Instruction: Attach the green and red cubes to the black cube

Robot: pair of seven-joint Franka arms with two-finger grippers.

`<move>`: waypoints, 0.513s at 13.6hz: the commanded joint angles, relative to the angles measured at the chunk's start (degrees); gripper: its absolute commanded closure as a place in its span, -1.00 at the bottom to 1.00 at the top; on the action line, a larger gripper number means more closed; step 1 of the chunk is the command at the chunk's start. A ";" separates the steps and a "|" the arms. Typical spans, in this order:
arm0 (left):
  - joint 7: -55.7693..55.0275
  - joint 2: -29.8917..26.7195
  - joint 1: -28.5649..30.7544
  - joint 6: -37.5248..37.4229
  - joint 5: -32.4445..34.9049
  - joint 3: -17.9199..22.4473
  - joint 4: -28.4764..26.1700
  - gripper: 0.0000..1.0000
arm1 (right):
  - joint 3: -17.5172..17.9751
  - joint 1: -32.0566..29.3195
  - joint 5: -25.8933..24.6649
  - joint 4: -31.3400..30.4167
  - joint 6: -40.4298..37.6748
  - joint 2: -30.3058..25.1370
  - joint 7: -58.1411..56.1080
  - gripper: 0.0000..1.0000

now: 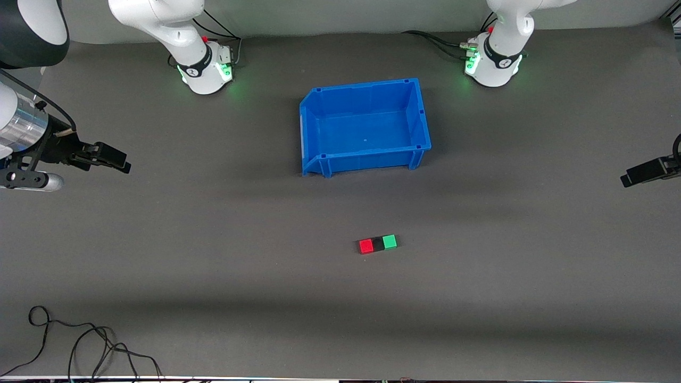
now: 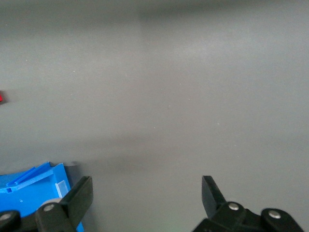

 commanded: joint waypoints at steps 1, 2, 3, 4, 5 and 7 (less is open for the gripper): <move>4.82 -8.04 -0.86 5.77 1.10 0.49 -10.31 -1.00 | 0.69 -0.93 1.06 2.31 -1.52 1.12 -0.47 -1.00; 6.93 -9.45 -0.87 7.79 1.36 0.49 -12.60 -1.00 | 0.77 -1.01 0.97 2.31 -1.52 1.12 -0.47 -1.00; 7.13 -9.98 -0.78 8.42 1.36 0.49 -13.75 -1.00 | 0.77 -1.10 0.97 2.40 -1.52 1.12 -0.47 -1.00; 7.13 -9.90 -0.95 8.34 1.36 0.49 -13.76 -1.00 | 0.77 -1.28 0.88 2.23 -1.52 1.12 -0.47 -1.00; 6.87 -9.55 -0.95 8.25 1.36 0.58 -13.59 -1.00 | 0.77 -1.02 0.71 2.14 -1.52 1.03 -0.47 -1.00; 6.43 -9.29 -0.95 7.98 1.36 0.58 -13.59 -1.00 | 0.69 -0.66 0.53 2.05 -1.52 1.12 -0.47 -1.00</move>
